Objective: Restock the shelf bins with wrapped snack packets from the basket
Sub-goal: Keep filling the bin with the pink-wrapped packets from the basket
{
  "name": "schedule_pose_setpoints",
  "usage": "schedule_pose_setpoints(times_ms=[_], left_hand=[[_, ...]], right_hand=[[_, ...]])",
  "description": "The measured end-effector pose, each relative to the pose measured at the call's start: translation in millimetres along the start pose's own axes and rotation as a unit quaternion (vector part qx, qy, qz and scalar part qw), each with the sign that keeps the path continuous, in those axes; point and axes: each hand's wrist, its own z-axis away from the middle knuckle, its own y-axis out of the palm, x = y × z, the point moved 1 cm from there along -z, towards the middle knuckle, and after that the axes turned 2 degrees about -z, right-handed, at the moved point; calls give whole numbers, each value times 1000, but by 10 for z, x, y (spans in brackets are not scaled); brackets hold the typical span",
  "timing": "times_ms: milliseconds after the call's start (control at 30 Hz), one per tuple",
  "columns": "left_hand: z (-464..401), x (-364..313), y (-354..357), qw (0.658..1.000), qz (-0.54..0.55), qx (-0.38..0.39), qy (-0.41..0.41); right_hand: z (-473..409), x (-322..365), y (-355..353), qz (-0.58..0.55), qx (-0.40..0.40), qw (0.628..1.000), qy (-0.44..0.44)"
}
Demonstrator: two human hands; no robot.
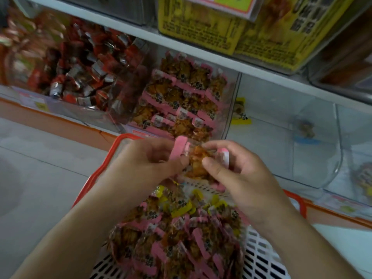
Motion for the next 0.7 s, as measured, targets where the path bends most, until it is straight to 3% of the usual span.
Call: schedule_pose_setpoints(times_ms=[133,300,433,500,567,633,700], left_hand=[[19,73,147,997,15,61,-52],[24,114,265,992,107,-21,-57],[6,88,227,999,10,-33,-26],[15,32,134,997,-20,-81,0],[14,-8,-27,983,-41,-175,16],[11,29,-231,961,-102,-256,4],[7,133,-409,939,-197,-279,-41]], right_hand=[[-12,-55,-69,-76,-105,991,14],[34,-62,1,-72,-86,993,39],[-11,5,91,-28,-130,991,28],[-93,102,134,-1,-146,989,7],[-275,232,199,33,-155,987,-15],[-580,383,298,77,-169,982,-43],[-993,476,389,122,-186,973,-68]])
